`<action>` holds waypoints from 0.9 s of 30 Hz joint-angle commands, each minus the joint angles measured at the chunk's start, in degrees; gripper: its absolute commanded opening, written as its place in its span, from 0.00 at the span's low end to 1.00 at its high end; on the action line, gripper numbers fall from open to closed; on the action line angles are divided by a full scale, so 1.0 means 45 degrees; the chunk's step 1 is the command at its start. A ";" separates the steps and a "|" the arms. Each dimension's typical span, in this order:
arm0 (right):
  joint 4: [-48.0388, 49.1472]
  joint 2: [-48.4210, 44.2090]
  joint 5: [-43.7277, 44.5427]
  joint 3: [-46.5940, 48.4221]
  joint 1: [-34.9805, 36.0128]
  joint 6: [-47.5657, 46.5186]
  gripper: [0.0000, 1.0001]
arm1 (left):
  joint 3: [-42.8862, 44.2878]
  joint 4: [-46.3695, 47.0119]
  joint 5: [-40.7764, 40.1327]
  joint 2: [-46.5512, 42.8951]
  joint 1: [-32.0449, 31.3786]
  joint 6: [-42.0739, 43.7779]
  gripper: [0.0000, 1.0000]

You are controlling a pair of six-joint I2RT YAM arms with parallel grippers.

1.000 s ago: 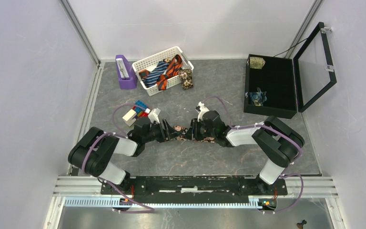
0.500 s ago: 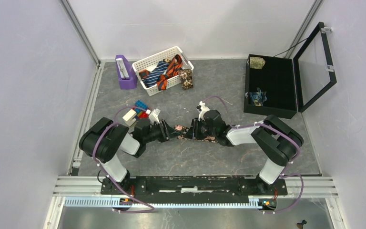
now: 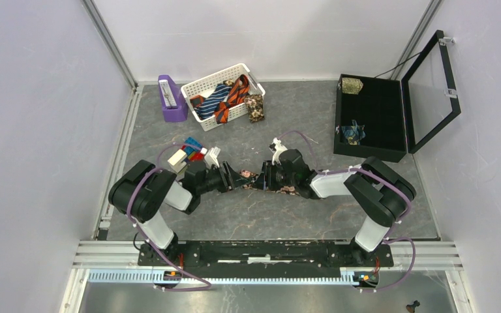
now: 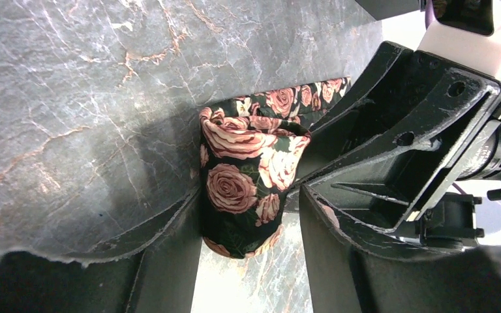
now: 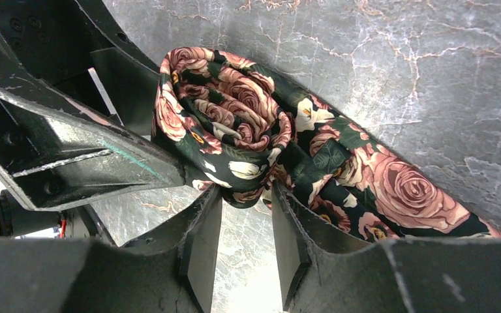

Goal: Roll the ties
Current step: Roll the tie at the center of the board.

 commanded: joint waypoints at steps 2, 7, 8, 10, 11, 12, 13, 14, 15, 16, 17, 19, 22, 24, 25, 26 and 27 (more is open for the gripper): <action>-0.0360 -0.0387 -0.0057 0.0410 -0.0147 -0.0392 0.42 | 0.0350 -0.0391 -0.0446 0.0087 -0.0086 0.1028 0.58; -0.0726 -0.0733 -0.0216 0.0682 -0.0387 -0.0552 0.48 | 0.0333 -0.0553 -0.0499 0.0088 -0.0071 0.1176 0.58; -0.0786 -0.0859 -0.0250 0.0714 -0.0462 -0.0565 0.49 | 0.0333 -0.0599 -0.0489 0.0075 -0.0071 0.1171 0.60; -0.0808 -0.1091 -0.0290 0.0740 -0.0590 -0.0552 0.50 | 0.0333 -0.0703 -0.0470 0.0019 -0.0071 0.1157 0.62; -0.0827 -0.1210 -0.0282 0.0767 -0.0652 -0.0565 0.51 | 0.0323 -0.0745 -0.0470 -0.0030 -0.0073 0.1175 0.63; -0.0835 -0.1268 -0.0312 0.0822 -0.0692 -0.0553 0.51 | 0.0304 -0.0794 -0.0505 -0.0076 -0.0073 0.1191 0.64; -0.0825 -0.1303 -0.0395 0.0883 -0.0721 -0.0519 0.51 | 0.0294 -0.0871 -0.0570 -0.0134 -0.0071 0.1222 0.66; -0.0836 -0.1282 -0.0468 0.0955 -0.0749 -0.0478 0.51 | 0.0294 -0.0982 -0.0637 -0.0207 -0.0081 0.1277 0.68; -0.0802 -0.1279 -0.0535 0.1044 -0.0764 -0.0434 0.51 | 0.0311 -0.1157 -0.0714 -0.0284 -0.0076 0.1336 0.74; -0.0784 -0.1248 -0.0590 0.1108 -0.0765 -0.0417 0.51 | 0.0314 -0.1295 -0.0780 -0.0360 -0.0071 0.1397 0.75; -0.0769 -0.1213 -0.0606 0.1159 -0.0762 -0.0377 0.50 | 0.0314 -0.1347 -0.0825 -0.0437 -0.0072 0.1425 0.76; -0.0701 -0.1148 -0.0580 0.1196 -0.0764 -0.0298 0.49 | 0.0314 -0.1518 -0.0941 -0.0612 -0.0073 0.1496 0.78; -0.0624 -0.0973 -0.0482 0.1223 -0.0772 -0.0266 0.48 | 0.0331 -0.1989 -0.1261 -0.0921 -0.0071 0.1731 0.81; -0.0533 -0.0769 -0.0473 0.1222 -0.0764 -0.0195 0.47 | 0.0421 -0.2446 -0.1489 -0.1097 -0.0062 0.1991 0.83; -0.0495 -0.0661 -0.0456 0.1222 -0.0745 -0.0174 0.47 | 0.0474 -0.2606 -0.1581 -0.1172 -0.0061 0.2104 0.84; -0.0458 -0.0584 -0.0454 0.1202 -0.0743 -0.0132 0.46 | 0.0519 -0.2740 -0.1687 -0.1217 -0.0052 0.2196 0.86; -0.0394 -0.0482 -0.0464 0.1185 -0.0743 -0.0101 0.45 | 0.0564 -0.2857 -0.1751 -0.1260 -0.0053 0.2292 0.89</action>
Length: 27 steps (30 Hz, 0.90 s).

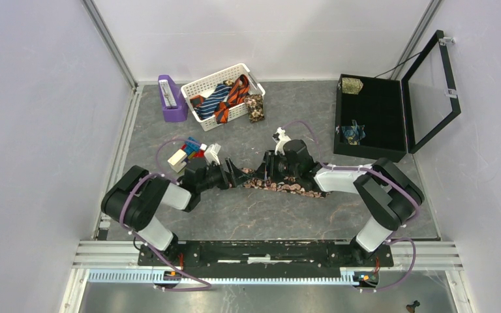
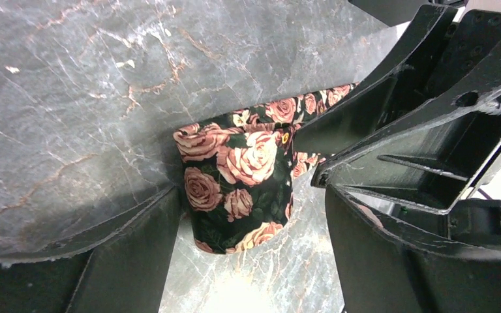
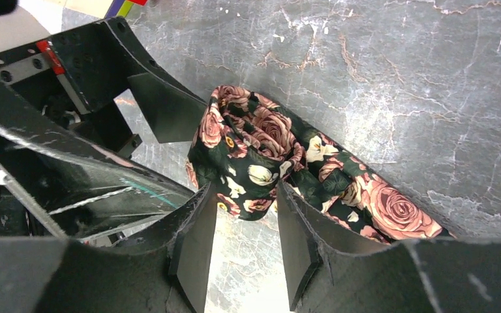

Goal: Roll the ties
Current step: Roll the tie at the center of the board.

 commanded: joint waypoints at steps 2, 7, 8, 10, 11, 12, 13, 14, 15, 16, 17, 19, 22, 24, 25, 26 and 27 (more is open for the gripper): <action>0.0689 0.0495 0.0012 0.0339 0.0000 0.0204 0.45 | 0.0322 -0.1597 -0.1009 -0.0275 0.0007 0.1346 0.90; 0.0836 0.0882 -0.0006 0.0358 0.0015 0.0237 0.43 | 0.0481 -0.1281 -0.0712 0.0173 0.0004 0.1406 0.86; 0.0838 0.0921 -0.0003 0.0358 -0.0006 0.0234 0.42 | 0.0477 -0.1118 -0.0620 0.0273 0.0007 0.1356 0.85; 0.0853 0.0963 0.0016 0.0320 0.0010 0.0214 0.41 | 0.0377 -0.0680 -0.0416 0.0471 0.0003 0.1167 0.82; 0.0850 0.0983 0.0023 0.0290 0.0004 0.0204 0.41 | 0.0299 -0.0488 -0.0358 0.0512 0.0006 0.1078 0.80; 0.0849 0.1000 0.0057 0.0266 0.0010 0.0159 0.40 | 0.0234 -0.0353 -0.0267 0.0553 0.0006 0.1016 0.79; 0.0839 0.1022 0.0064 0.0261 0.0008 0.0141 0.40 | 0.0182 -0.0231 -0.0200 0.0589 0.0007 0.0992 0.78; 0.0843 0.1057 0.0058 0.0232 0.0005 0.0125 0.39 | 0.0136 -0.0158 -0.0150 0.0619 0.0006 0.1009 0.77; 0.0838 0.1097 0.0080 0.0207 0.0010 0.0108 0.39 | 0.0111 -0.0109 -0.0101 0.0665 0.0006 0.1016 0.76; 0.0828 0.1136 0.0097 0.0202 0.0009 0.0082 0.38 | 0.0086 -0.0015 -0.0042 0.0744 0.0000 0.1049 0.74; 0.0824 0.1152 0.0152 0.0178 -0.0009 0.0073 0.35 | 0.0069 0.0036 -0.0032 0.0826 -0.0003 0.1066 0.73; 0.0799 0.1178 0.0212 0.0146 -0.0010 0.0054 0.33 | 0.0033 0.0235 0.0023 0.0977 0.0007 0.1055 0.72; 0.0760 0.1240 0.0252 0.0100 -0.0044 0.0012 0.31 | 0.0047 0.0450 0.0010 0.1135 0.0005 0.1011 0.71; 0.0742 0.1258 0.0280 0.0070 -0.0053 -0.0008 0.29 | 0.0090 0.0470 0.0027 0.1178 0.0006 0.1016 0.71; 0.0741 0.1265 0.0275 0.0065 -0.0049 -0.0039 0.28 | 0.0109 0.0472 0.0046 0.1198 0.0002 0.1029 0.71; 0.0736 0.1294 0.0297 0.0065 -0.0063 -0.0046 0.27 | 0.0110 0.0482 0.0062 0.1188 -0.0003 0.1027 0.71; 0.0705 0.1310 0.0299 0.0075 -0.0078 -0.0073 0.26 | 0.0110 0.0470 0.0087 0.1177 0.0001 0.1030 0.70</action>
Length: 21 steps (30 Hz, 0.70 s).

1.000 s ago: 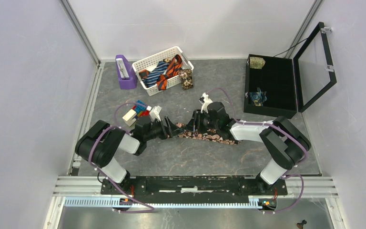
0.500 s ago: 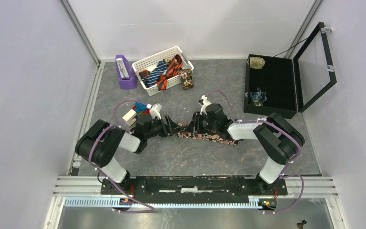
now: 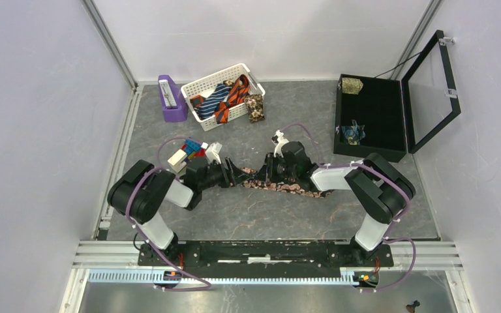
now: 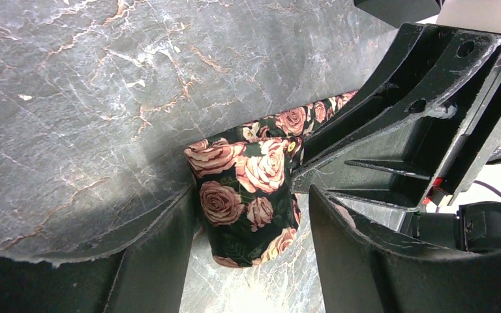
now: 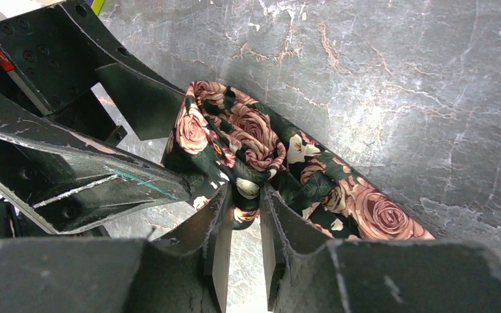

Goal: Roll the ties
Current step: Roll the tie at the center of the board.

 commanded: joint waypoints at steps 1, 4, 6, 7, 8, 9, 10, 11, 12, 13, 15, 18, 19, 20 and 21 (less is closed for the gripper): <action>0.0148 0.0258 0.0303 0.0046 -0.0063 -0.0264 0.26 | -0.0191 -0.0261 0.0112 0.0302 -0.0003 0.0501 0.69; 0.0158 0.0324 0.0294 -0.0022 -0.0083 -0.0295 0.25 | -0.0225 -0.0125 0.0294 0.0314 -0.0003 0.0472 0.68; 0.0243 0.0346 0.0292 -0.0127 -0.0083 -0.0302 0.25 | -0.0215 0.0015 0.0488 0.0404 -0.0003 0.0409 0.68; 0.0278 0.0362 0.0299 -0.0166 -0.0085 -0.0294 0.25 | -0.0220 0.0117 0.0575 0.0498 -0.0003 0.0364 0.68; 0.0314 0.0404 0.0282 -0.0183 -0.0083 -0.0289 0.25 | -0.0211 0.0295 0.0704 0.0596 -0.0003 0.0282 0.67; 0.0335 0.0442 0.0282 -0.0189 -0.0093 -0.0286 0.25 | -0.0193 0.0522 0.0839 0.0758 -0.0008 0.0188 0.67; 0.0358 0.0484 0.0266 -0.0190 -0.0088 -0.0276 0.25 | -0.0201 0.0732 0.0937 0.0925 -0.0004 0.0065 0.66; 0.0363 0.0543 0.0264 -0.0189 -0.0088 -0.0276 0.25 | -0.0193 0.0988 0.1031 0.1065 -0.0013 -0.0056 0.65; 0.0383 0.0564 0.0264 -0.0189 -0.0088 -0.0289 0.25 | -0.0191 0.1223 0.1097 0.1255 -0.0003 -0.0143 0.63; 0.0383 0.0600 0.0258 -0.0187 -0.0101 -0.0285 0.25 | -0.0191 0.1427 0.1164 0.1370 -0.0003 -0.0243 0.62; 0.0397 0.0641 0.0265 -0.0189 -0.0102 -0.0312 0.25 | -0.0210 0.1854 0.1257 0.1582 -0.0023 -0.0447 0.59; 0.0402 0.0647 0.0228 -0.0207 -0.0123 -0.0340 0.25 | -0.0201 0.1989 0.1212 0.1649 -0.0025 -0.0572 0.53; 0.0404 0.0630 0.0225 -0.0208 -0.0122 -0.0326 0.25 | -0.0181 0.1860 0.1177 0.1615 -0.0022 -0.0555 0.50; 0.0419 0.0608 0.0216 -0.0207 -0.0132 -0.0335 0.25 | -0.0171 0.1767 0.1106 0.1570 -0.0024 -0.0517 0.47; 0.0405 0.0578 0.0221 -0.0198 -0.0122 -0.0349 0.25 | -0.0171 0.1658 0.1075 0.1493 -0.0022 -0.0496 0.42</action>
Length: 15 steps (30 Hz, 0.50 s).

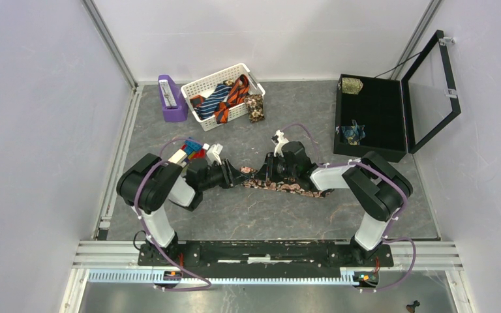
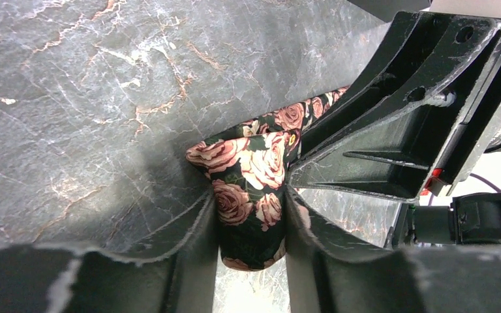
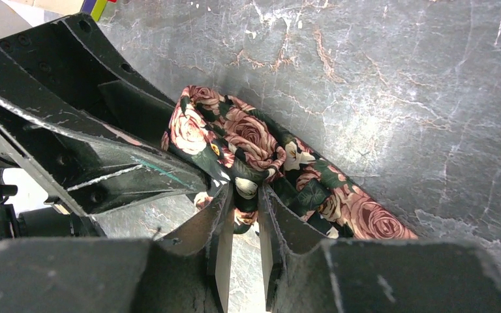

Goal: Roll the ties
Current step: Roll the tie at the center of the board.

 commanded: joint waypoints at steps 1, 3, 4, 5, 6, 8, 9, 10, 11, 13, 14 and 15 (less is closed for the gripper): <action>-0.0079 0.0202 0.0289 -0.0178 -0.0021 -0.0358 0.26 | -0.0127 -0.0266 0.0332 0.0035 -0.0124 -0.0216 0.39; -0.0069 0.0134 0.0296 -0.0178 -0.0040 -0.0370 0.26 | -0.0103 -0.0684 0.0236 -0.0221 -0.0149 -0.0111 0.36; -0.0084 0.0092 0.0272 -0.0179 -0.0040 -0.0380 0.26 | -0.0090 -0.0920 0.0133 -0.0398 -0.0149 -0.0054 0.34; -0.0098 0.0058 0.0256 -0.0152 -0.0038 -0.0364 0.27 | -0.0008 -0.1538 -0.0083 -0.0626 -0.0159 0.0042 0.32; -0.0097 0.0009 0.0238 -0.0159 -0.0045 -0.0373 0.27 | 0.0147 -0.2499 -0.0356 -0.0861 -0.0161 0.0277 0.30; -0.0107 -0.0086 0.0176 -0.0130 -0.0040 -0.0376 0.29 | 0.0295 -0.3732 -0.0828 -0.1476 -0.0231 0.0652 0.28; -0.0128 -0.0154 0.0173 -0.0121 -0.0051 -0.0385 0.31 | 0.0367 -0.4338 -0.1060 -0.1764 -0.0256 0.0771 0.27; -0.0147 -0.0230 0.0179 -0.0094 -0.0047 -0.0397 0.33 | 0.0460 -0.5111 -0.1344 -0.2125 -0.0289 0.0956 0.27; -0.0221 -0.0328 0.0177 -0.0062 -0.0040 -0.0436 0.35 | 0.0546 -0.5766 -0.1665 -0.2494 -0.0314 0.1150 0.27; -0.0363 -0.0527 0.0179 0.0028 -0.0077 -0.0498 0.39 | 0.0808 -0.7616 -0.2479 -0.3363 -0.0434 0.1613 0.26; -0.0438 -0.0674 0.0174 0.0053 -0.0107 -0.0519 0.41 | 0.0957 -0.8477 -0.2941 -0.3863 -0.0534 0.1861 0.26; -0.0479 -0.0779 0.0160 0.0079 -0.0145 -0.0540 0.41 | 0.1149 -0.9524 -0.3479 -0.4303 -0.0633 0.2197 0.26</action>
